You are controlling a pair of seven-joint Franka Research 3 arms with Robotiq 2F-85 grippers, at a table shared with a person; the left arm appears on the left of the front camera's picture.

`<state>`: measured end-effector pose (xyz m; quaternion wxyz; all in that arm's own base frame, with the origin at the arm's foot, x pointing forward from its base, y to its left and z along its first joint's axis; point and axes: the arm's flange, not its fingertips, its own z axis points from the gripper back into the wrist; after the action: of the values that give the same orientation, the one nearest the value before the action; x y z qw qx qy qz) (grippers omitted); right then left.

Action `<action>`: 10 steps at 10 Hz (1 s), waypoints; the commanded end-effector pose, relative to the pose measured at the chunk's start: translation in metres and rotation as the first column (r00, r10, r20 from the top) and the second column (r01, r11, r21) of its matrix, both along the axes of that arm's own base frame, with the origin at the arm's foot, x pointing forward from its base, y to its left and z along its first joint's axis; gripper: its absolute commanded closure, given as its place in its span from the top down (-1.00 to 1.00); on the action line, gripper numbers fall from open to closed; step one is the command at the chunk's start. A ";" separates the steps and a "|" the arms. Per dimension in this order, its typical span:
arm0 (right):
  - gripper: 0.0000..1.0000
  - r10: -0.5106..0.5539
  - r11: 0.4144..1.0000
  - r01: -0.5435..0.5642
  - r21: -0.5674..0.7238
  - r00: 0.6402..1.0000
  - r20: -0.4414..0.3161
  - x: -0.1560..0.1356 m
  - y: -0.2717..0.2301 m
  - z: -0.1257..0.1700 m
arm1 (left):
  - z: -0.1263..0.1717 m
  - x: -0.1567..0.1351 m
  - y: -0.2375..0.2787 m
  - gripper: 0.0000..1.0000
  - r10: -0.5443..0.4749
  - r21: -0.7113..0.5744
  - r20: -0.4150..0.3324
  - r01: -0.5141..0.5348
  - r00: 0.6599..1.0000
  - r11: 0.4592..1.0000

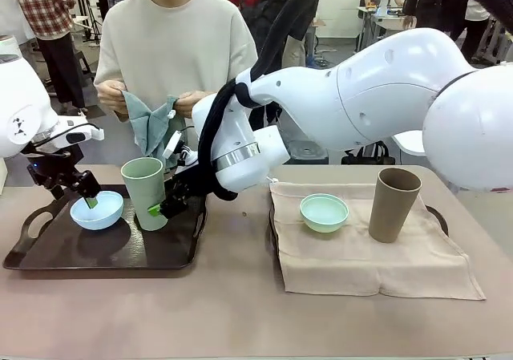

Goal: Set up a tray with a mat and arrange the tableware.
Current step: Pick up the Picnic Bowl and Reusable plastic cup from the Handle tray in front of the human's position and hold them in the air.

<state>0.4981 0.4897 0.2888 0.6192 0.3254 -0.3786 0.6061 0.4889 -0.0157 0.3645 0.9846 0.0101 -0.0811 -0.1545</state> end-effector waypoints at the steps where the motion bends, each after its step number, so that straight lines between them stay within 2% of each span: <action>1: 1.00 -0.020 0.999 0.019 0.041 0.999 0.027 0.000 0.012 -0.005 | -0.006 0.015 0.000 1.00 0.043 0.011 -0.027 -0.043 0.999 0.999; 7: 1.00 0.037 0.990 -0.036 0.139 0.999 -0.002 -0.003 0.019 -0.005 | -0.019 0.028 0.003 1.00 0.107 -0.030 -0.044 -0.108 0.993 0.994; 8: 0.16 0.069 0.986 -0.070 0.149 0.997 0.017 -0.006 0.019 -0.007 | -0.021 0.027 0.004 -0.13 0.114 -0.035 -0.044 -0.116 0.992 0.993; 9: -0.18 0.074 0.987 -0.076 0.143 0.997 0.020 -0.005 0.019 -0.007 | -0.021 0.028 0.002 -0.14 0.116 -0.041 -0.045 -0.118 0.992 0.992; 10: -1.00 0.070 0.987 -0.072 0.141 0.997 0.021 -0.006 0.019 -0.007 | -0.020 0.027 0.003 -1.00 0.120 -0.046 -0.043 -0.122 0.992 0.991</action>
<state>0.4943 0.5097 0.2882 0.5803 0.3719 -0.3986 0.6050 0.5125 -0.0120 0.3422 0.9922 -0.0029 -0.0645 -0.1070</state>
